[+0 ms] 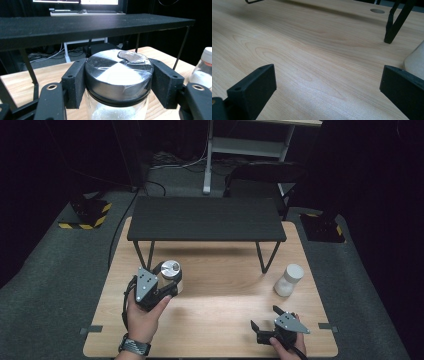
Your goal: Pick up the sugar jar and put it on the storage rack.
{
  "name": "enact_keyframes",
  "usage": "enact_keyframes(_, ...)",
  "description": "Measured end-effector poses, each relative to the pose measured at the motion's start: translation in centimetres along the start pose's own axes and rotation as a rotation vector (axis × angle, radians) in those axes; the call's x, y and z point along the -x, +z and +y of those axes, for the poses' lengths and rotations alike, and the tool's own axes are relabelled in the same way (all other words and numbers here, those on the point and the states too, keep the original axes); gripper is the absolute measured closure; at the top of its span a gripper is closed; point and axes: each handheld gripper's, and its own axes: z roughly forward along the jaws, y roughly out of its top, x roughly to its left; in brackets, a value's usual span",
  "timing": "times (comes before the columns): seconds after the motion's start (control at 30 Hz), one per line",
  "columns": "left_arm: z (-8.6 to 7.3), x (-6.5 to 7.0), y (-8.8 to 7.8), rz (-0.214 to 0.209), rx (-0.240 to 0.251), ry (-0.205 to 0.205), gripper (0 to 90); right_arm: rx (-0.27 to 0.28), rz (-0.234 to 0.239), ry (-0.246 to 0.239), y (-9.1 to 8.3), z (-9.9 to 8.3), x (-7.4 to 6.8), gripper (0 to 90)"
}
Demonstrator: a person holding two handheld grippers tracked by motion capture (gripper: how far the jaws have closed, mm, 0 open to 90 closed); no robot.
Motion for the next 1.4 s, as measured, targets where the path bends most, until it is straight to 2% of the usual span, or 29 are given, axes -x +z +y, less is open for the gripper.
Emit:
enact_keyframes(0.33,1.9,0.6,1.0,-0.003,0.011,0.017,34.9,0.001,0.001,0.004,0.0,0.0,0.1,0.1)
enact_keyframes(0.87,3.3,1.0,2.0,-0.006,0.033,0.014,34.8,0.001,0.003,0.001,0.0,0.0,0.1,0.1)
enact_keyframes(1.4,5.6,1.0,2.5,0.007,0.055,0.017,34.8,0.001,0.004,0.006,0.0,0.0,0.2,0.1)
